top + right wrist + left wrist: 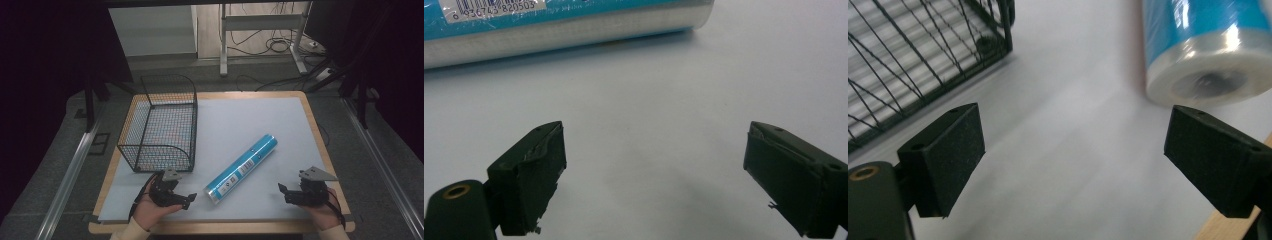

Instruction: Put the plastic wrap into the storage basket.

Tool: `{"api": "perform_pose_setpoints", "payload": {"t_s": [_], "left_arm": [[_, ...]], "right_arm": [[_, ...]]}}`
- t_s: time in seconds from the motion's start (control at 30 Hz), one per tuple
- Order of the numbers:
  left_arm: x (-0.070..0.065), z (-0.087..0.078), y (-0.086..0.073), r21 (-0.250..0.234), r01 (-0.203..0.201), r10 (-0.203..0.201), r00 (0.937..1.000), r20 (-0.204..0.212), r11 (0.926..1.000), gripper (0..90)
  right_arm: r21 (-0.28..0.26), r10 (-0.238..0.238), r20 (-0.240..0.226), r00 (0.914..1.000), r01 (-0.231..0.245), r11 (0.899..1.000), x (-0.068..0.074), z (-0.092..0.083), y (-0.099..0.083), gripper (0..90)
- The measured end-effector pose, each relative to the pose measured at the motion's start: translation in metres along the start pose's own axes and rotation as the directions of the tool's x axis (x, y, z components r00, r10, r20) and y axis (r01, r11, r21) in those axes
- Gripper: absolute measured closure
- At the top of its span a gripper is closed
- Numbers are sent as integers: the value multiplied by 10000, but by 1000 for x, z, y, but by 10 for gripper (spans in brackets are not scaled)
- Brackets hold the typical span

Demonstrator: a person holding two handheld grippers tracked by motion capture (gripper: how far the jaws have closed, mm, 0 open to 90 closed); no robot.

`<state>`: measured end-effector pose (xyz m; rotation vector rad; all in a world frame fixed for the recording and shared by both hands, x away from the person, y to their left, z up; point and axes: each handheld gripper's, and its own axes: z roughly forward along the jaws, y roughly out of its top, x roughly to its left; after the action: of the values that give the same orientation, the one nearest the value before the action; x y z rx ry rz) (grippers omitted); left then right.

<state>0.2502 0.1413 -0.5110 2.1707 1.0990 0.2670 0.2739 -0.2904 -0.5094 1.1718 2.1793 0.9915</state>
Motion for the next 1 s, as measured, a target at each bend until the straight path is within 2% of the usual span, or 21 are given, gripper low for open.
{"api": "perform_pose_setpoints", "payload": {"t_s": [0.2,0.33,0.4,0.57,0.63,0.77,1.0], "left_arm": [[-7,-2,8,88,88,-88,10000,-28,9999,89],[-16,-5,19,-77,-264,263,9996,-100,9996,88],[-22,-5,30,-39,-526,527,9985,153,9986,87],[-29,-1,45,88,-801,797,9962,339,9968,76],[-31,0,47,145,-864,858,9956,385,9962,74],[-37,3,54,163,-1240,1231,9912,496,9921,78],[-40,11,65,219,-1302,1288,9899,589,9912,98]], "right_arm": [[-135,-14,-27,10000,14,9999,0,-1,0,102],[-58,-5,-52,10000,5,10000,0,0,0,101],[-33,-2,-40,10000,2,10000,0,0,0,102],[-80,-53,-30,10000,53,10000,0,0,0,102],[-93,-55,-26,10000,55,9999,0,-1,0,102],[-128,-178,2,9998,178,9998,0,0,-1,102],[-137,-225,-7,9997,225,9997,0,-1,-1,102]]}}
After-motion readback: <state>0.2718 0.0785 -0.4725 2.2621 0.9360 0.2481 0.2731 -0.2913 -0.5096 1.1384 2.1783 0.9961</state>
